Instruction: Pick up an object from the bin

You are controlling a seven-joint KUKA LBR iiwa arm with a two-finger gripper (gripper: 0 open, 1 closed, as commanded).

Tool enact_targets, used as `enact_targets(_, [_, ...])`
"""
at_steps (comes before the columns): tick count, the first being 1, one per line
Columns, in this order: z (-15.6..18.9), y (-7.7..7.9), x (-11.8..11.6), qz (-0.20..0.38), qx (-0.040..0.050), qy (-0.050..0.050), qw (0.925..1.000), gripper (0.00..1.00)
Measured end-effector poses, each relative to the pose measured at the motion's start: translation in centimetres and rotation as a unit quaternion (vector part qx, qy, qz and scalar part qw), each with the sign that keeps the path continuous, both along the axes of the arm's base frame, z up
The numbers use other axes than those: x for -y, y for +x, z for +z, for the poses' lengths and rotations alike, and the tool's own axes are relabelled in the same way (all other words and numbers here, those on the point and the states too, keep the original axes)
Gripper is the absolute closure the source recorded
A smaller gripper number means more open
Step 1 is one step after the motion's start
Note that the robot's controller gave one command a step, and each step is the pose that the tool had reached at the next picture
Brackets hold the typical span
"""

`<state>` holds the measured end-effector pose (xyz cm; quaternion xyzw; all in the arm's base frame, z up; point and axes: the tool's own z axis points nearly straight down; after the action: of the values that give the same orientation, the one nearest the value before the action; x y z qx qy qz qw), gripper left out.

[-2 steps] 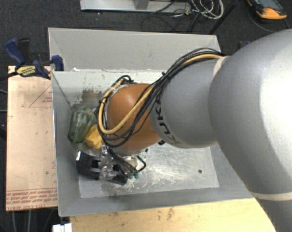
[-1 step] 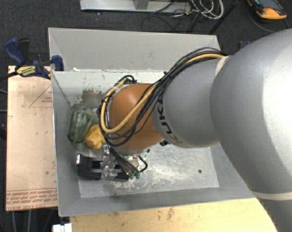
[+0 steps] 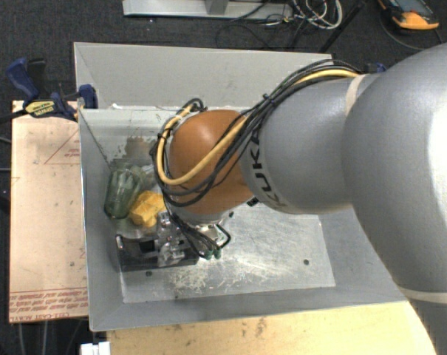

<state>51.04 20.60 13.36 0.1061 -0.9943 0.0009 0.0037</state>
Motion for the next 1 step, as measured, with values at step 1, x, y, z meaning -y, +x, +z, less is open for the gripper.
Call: enact_targets(1, [3.90,-0.79,-0.71,-0.004,0.0004,0.000,1.0000,1.00])
